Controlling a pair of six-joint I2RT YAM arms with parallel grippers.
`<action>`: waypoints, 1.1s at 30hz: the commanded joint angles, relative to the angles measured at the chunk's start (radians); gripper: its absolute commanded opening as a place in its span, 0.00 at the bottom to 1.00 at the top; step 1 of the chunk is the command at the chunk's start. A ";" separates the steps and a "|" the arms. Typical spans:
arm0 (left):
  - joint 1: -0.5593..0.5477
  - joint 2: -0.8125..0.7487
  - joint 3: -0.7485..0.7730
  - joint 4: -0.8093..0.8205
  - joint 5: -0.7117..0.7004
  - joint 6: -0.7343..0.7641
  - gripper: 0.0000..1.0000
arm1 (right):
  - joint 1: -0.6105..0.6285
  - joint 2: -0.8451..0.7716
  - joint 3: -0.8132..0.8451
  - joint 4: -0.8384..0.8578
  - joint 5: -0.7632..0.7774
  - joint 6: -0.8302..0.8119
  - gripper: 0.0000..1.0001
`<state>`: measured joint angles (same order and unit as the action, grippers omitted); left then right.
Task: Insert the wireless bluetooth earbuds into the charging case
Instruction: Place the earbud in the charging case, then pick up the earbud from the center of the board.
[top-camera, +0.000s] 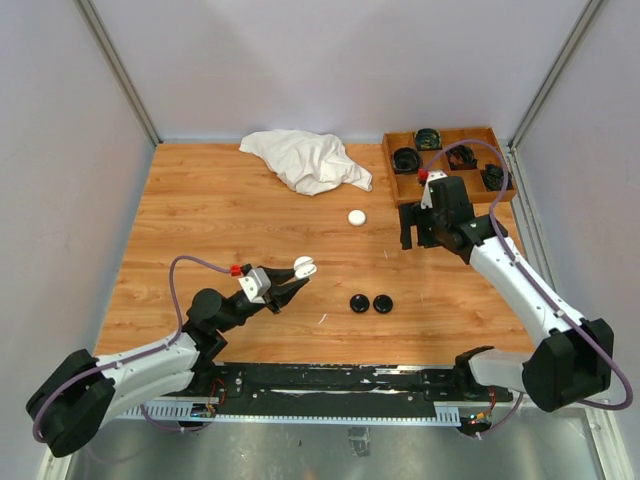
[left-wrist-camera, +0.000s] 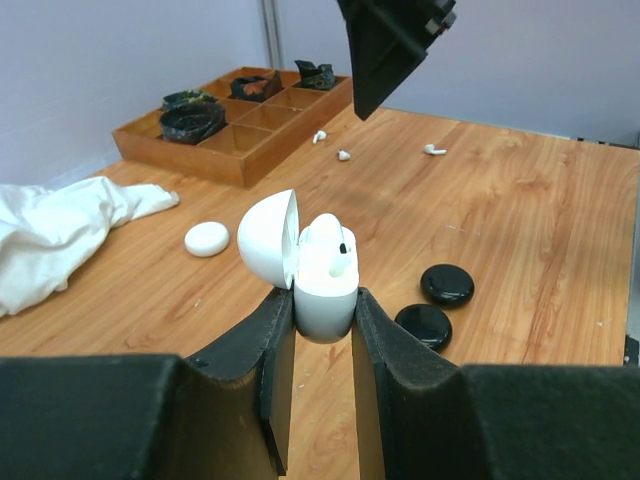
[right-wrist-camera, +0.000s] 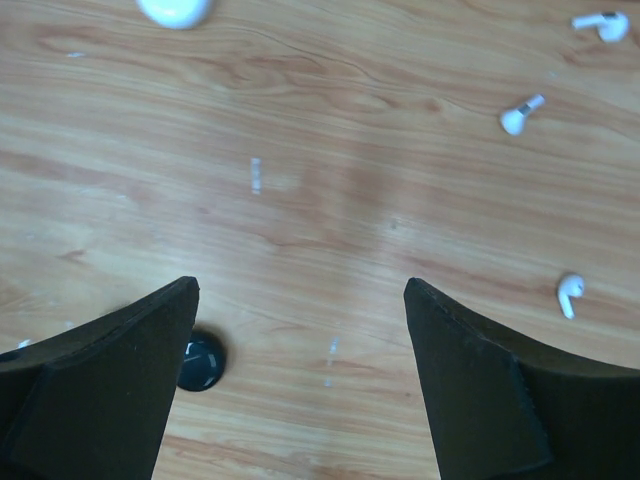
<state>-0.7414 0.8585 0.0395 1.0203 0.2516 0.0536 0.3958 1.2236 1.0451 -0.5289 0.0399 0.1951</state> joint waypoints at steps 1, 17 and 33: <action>0.005 -0.049 0.004 -0.018 0.030 0.023 0.00 | -0.124 0.041 -0.027 -0.026 -0.003 -0.044 0.85; 0.005 -0.111 0.002 -0.054 0.058 0.035 0.00 | -0.571 0.265 -0.069 0.071 -0.141 -0.024 0.81; 0.005 -0.113 -0.004 -0.042 0.065 0.039 0.00 | -0.659 0.475 0.010 0.035 -0.120 -0.120 0.67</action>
<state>-0.7414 0.7498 0.0387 0.9447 0.3084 0.0753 -0.2447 1.6749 1.0191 -0.4633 -0.0940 0.1192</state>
